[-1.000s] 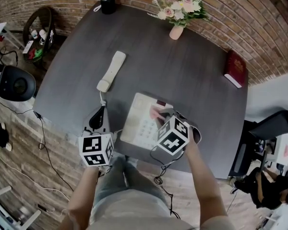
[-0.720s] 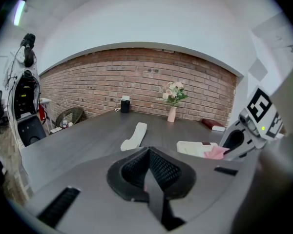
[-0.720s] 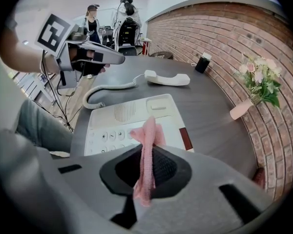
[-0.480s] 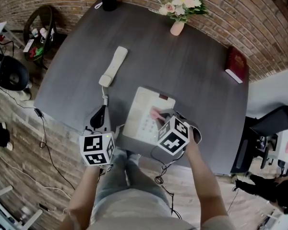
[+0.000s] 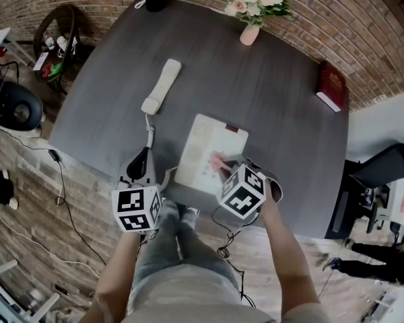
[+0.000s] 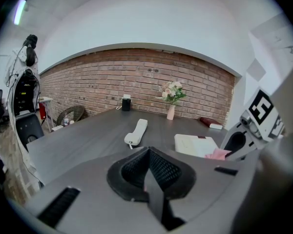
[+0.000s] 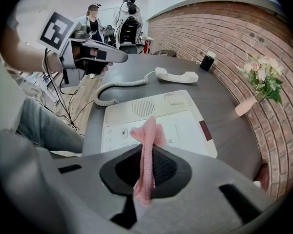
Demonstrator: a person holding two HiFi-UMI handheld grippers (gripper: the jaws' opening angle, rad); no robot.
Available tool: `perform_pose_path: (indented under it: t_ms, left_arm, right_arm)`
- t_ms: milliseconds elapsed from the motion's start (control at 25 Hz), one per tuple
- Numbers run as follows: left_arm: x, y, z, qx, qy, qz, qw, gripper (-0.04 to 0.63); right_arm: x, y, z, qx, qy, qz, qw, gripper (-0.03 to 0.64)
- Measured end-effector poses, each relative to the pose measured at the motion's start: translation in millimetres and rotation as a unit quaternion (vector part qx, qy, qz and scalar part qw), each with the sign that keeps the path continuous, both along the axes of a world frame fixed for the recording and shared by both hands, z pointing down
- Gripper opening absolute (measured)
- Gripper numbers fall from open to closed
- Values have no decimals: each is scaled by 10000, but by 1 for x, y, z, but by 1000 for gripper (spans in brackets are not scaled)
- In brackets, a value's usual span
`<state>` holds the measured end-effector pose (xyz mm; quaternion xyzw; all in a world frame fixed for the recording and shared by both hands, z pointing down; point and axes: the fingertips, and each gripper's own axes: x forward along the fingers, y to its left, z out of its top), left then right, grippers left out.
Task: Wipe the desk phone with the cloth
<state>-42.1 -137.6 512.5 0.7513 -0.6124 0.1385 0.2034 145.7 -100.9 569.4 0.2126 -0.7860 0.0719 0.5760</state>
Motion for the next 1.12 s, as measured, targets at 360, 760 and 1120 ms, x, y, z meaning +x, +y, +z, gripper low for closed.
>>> perform_pose_path:
  t_ms: [360, 760, 1120]
  left_arm:
    - [-8, 14, 0, 1, 21, -72, 10000, -5]
    - [-12, 26, 7, -68, 30, -89, 9999, -5]
    - [-7, 32, 16, -150, 54, -17, 9999, -5]
  right_arm:
    - [-8, 23, 5, -143, 2, -84, 9999, 20]
    - [-15, 45, 13, -292, -74, -109, 9995, 20]
    - [-22, 72, 21, -526, -190, -102, 9984, 20]
